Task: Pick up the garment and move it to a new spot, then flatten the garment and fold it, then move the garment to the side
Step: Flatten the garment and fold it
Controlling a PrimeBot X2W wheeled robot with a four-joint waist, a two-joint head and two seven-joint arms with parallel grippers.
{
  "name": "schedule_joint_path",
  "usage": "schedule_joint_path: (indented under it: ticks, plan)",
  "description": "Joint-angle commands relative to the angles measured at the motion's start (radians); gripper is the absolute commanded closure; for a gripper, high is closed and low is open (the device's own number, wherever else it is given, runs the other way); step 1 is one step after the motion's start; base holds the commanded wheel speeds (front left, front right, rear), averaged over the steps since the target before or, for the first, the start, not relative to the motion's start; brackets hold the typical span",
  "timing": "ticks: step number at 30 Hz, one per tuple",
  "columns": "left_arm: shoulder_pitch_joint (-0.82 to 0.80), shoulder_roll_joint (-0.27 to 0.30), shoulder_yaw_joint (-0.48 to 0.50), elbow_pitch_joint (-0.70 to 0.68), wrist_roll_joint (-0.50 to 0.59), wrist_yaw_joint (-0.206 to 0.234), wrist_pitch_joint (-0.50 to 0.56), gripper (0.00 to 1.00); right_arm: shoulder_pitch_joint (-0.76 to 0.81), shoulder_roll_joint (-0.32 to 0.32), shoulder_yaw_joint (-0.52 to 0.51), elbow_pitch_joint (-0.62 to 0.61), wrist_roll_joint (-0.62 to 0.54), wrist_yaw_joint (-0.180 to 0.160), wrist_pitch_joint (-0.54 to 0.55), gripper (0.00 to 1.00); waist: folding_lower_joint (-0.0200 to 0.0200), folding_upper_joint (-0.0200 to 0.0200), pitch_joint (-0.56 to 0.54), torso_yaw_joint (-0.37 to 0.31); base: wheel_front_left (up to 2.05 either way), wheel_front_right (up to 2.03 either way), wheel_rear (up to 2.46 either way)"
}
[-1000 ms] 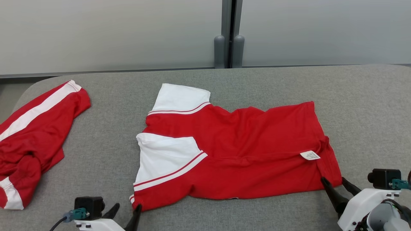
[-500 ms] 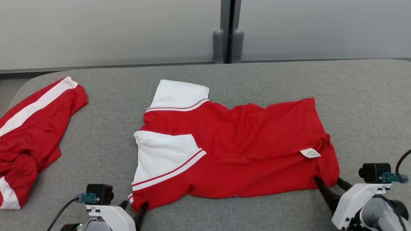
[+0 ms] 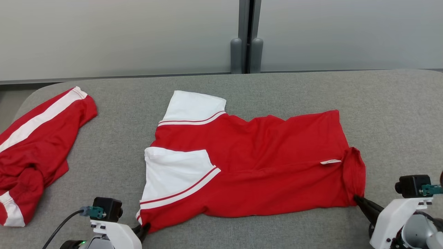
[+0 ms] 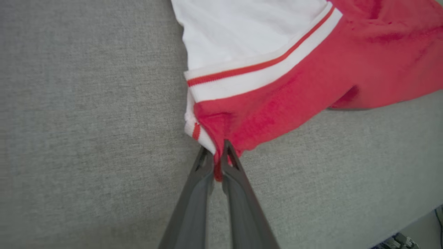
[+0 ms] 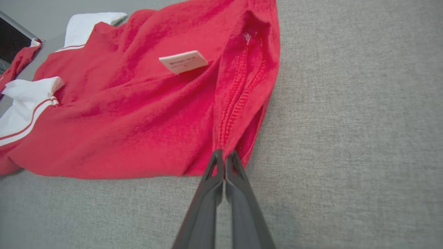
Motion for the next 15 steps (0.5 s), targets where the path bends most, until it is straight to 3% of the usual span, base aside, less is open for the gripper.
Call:
schedule_joint_path:
  ticks: [1, 9, 15]
  plan:
    - [0.015, 0.025, 0.0, -0.032, -0.01, 0.007, 0.018, 1.0, 0.028, -0.028, -0.013, -0.026, 0.014, 0.0, 0.035, 1.0, 0.0, 0.0, -0.004, 0.0, 0.0, 0.0, 0.0]
    - [0.095, 0.148, -0.01, -0.215, -0.028, 0.064, 0.089, 1.0, 0.181, -0.088, -0.114, -0.181, 0.04, 0.0, 0.204, 1.0, 0.0, 0.0, -0.013, -0.006, 0.0, 0.0, 0.0]
    - [0.173, 0.214, -0.009, -0.328, -0.058, 0.121, 0.115, 1.0, 0.31, -0.075, -0.227, -0.293, 0.026, 0.0, 0.298, 1.0, 0.0, 0.0, -0.019, -0.017, 0.0, 0.0, 0.0]
